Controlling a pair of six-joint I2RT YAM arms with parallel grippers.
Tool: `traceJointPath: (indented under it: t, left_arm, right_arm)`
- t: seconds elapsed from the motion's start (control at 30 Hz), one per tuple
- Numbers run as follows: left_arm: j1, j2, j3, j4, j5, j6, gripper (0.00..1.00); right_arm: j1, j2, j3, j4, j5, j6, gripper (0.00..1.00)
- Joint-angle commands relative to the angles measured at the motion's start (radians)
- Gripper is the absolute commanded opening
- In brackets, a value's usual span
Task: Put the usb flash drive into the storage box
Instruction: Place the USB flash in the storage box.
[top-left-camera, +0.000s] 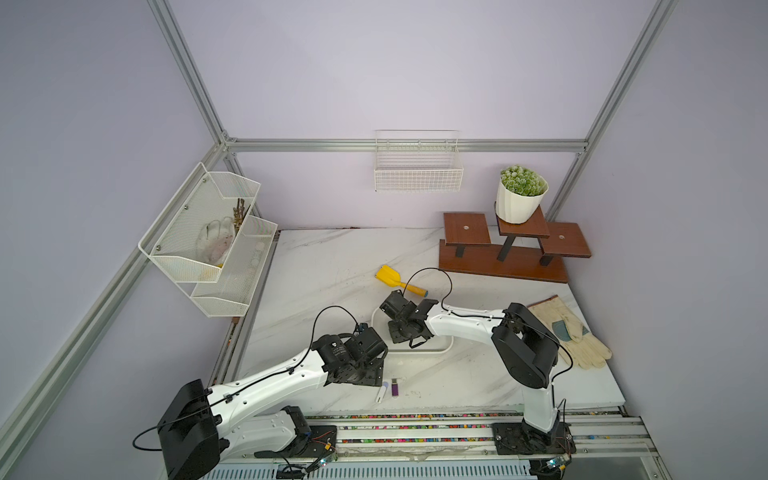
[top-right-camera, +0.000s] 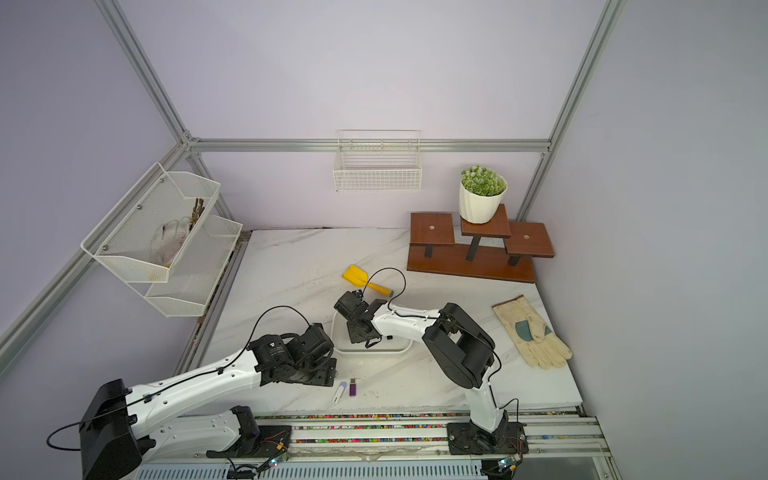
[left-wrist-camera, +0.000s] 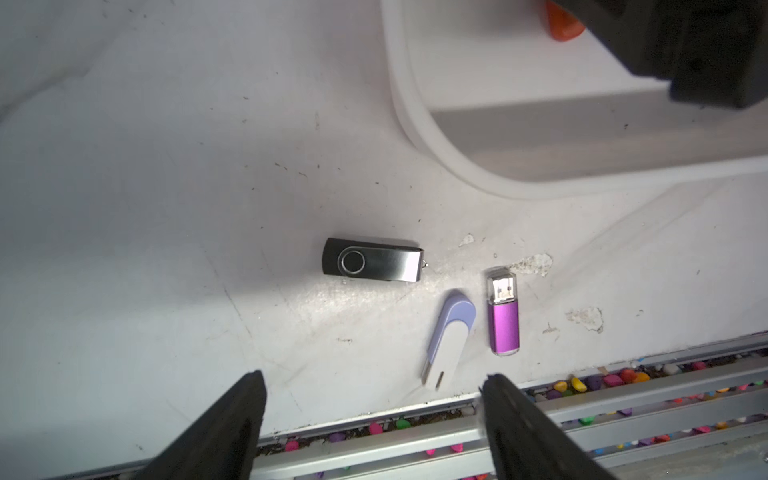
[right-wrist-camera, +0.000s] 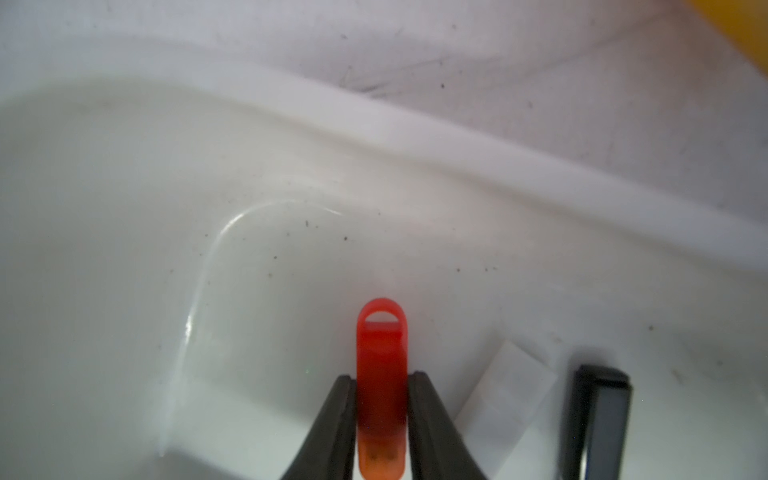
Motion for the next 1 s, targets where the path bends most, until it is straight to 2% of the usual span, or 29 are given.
traceJointPath:
  t: [0.0,0.07,0.2,0.4,0.53,0.97]
  left_arm:
    - [-0.025,-0.019,-0.032,0.102,0.016,-0.031,0.84]
    - [-0.032,-0.019,-0.042,0.118,0.014,-0.035,0.84]
    - [-0.046,-0.012,-0.045,0.126,0.017,-0.037,0.84]
    - [-0.099,0.019,-0.045,0.142,0.043,-0.023,0.85]
    - [-0.114,0.057,-0.064,0.138,0.036,-0.050,0.76]
    - [-0.142,0.191,-0.033,0.185,0.016,-0.055,0.72]
  right_arm:
    - [-0.006,0.007,0.018,0.008,0.004,-0.011,0.38]
    - [-0.006,0.009,0.022,0.003,0.002,-0.012,0.44]
    - [-0.008,-0.010,0.027,-0.007,0.021,-0.008,0.47]
    - [-0.046,-0.159,0.030,-0.024,0.036,-0.008,0.51]
    - [-0.080,-0.229,0.043,-0.058,0.045,-0.026,0.52]
    - [-0.109,-0.346,0.023,-0.104,0.066,-0.037,0.51]
